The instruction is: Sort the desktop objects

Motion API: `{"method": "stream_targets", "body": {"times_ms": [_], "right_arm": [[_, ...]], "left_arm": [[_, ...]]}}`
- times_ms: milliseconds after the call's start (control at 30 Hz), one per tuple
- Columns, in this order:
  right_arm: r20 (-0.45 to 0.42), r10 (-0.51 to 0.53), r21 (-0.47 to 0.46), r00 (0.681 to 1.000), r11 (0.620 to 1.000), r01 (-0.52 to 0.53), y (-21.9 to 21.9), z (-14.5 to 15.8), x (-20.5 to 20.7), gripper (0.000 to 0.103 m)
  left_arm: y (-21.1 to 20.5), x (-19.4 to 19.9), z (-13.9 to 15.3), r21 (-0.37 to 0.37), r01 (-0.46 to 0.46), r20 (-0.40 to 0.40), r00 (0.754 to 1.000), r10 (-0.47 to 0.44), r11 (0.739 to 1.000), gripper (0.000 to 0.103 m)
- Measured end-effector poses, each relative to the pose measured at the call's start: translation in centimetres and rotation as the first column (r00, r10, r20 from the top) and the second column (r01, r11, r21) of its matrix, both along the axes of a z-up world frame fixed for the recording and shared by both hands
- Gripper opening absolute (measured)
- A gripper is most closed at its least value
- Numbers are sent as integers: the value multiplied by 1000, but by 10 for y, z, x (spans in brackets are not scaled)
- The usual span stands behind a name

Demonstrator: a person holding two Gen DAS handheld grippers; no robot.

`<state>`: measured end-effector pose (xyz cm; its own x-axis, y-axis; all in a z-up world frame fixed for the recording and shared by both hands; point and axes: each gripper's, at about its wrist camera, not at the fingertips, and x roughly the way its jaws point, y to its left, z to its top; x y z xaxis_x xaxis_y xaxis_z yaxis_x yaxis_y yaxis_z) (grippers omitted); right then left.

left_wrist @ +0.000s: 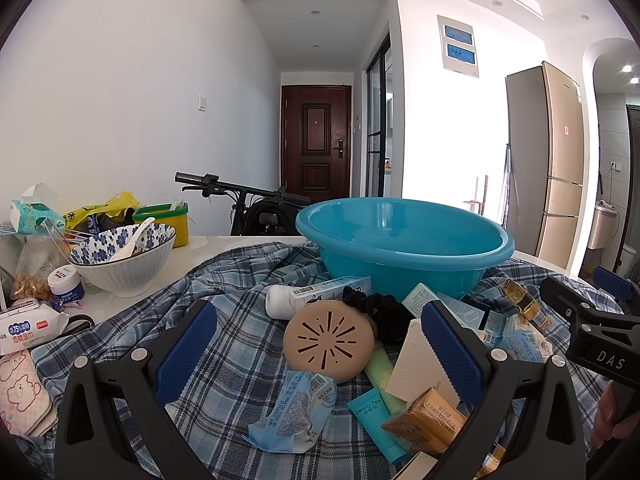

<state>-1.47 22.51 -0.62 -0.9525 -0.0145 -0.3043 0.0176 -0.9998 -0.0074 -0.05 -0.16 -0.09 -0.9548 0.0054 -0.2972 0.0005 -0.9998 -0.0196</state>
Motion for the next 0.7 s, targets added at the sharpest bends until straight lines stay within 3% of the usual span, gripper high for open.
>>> {"method": "stream_targets", "body": {"times_ms": [700], "right_arm": [[8, 14, -2, 1000, 1000, -14, 1, 1, -1, 103]], "left_arm": [[1, 2, 2, -2, -1, -3, 1000, 1, 1000, 103]]}}
